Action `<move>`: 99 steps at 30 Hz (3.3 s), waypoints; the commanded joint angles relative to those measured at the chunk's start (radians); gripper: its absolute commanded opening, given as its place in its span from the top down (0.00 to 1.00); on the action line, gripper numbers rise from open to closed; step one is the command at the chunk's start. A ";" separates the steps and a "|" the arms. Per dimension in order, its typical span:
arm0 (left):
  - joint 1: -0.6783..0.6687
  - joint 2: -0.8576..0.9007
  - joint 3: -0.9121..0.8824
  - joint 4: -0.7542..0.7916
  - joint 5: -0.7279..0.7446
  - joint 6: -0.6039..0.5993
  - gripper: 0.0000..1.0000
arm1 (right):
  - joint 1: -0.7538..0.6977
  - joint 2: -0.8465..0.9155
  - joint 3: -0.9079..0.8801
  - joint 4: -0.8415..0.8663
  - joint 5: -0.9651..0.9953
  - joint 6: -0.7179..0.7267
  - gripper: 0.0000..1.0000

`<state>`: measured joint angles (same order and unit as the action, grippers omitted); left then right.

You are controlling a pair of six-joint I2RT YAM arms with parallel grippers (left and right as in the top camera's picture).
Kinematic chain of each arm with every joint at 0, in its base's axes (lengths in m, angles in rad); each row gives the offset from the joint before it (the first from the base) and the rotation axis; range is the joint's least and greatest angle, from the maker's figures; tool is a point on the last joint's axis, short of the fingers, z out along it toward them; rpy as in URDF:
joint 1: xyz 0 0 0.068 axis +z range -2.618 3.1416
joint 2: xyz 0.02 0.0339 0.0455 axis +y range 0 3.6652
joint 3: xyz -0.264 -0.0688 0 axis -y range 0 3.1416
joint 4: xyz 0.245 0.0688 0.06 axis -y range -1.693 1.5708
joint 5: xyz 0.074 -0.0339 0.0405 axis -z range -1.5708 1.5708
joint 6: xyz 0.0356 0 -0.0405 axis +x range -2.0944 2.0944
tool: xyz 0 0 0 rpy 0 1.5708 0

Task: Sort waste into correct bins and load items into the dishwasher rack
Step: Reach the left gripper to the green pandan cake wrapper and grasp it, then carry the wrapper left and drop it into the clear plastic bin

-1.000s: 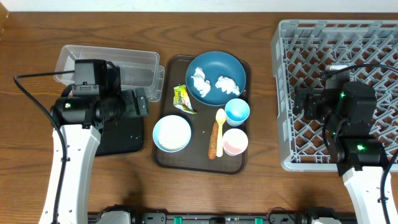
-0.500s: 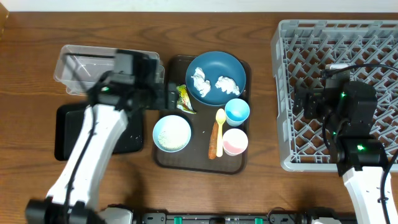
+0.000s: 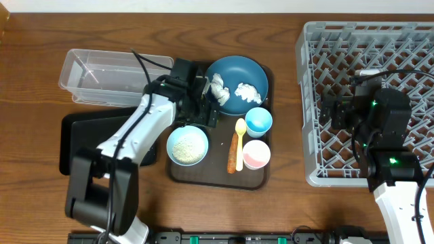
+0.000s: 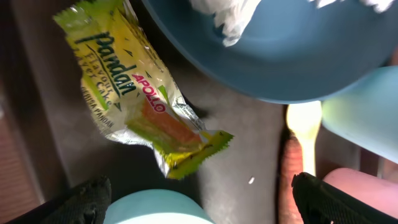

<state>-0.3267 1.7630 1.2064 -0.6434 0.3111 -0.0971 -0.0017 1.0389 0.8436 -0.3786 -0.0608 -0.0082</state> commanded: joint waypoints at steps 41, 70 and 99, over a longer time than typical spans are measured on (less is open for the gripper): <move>-0.007 0.107 -0.012 0.051 -0.095 0.010 0.21 | 0.015 0.001 0.023 0.001 -0.006 -0.005 0.01; -0.004 0.056 0.014 0.006 -0.196 0.010 0.94 | 0.015 0.001 0.023 -0.006 0.005 -0.005 0.01; 0.294 -0.086 0.046 0.250 -0.447 0.009 0.90 | 0.015 0.002 0.023 -0.008 0.005 -0.008 0.01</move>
<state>-0.0589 1.6375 1.2373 -0.4030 -0.1841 -0.0929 -0.0017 1.0389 0.8436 -0.3851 -0.0574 -0.0082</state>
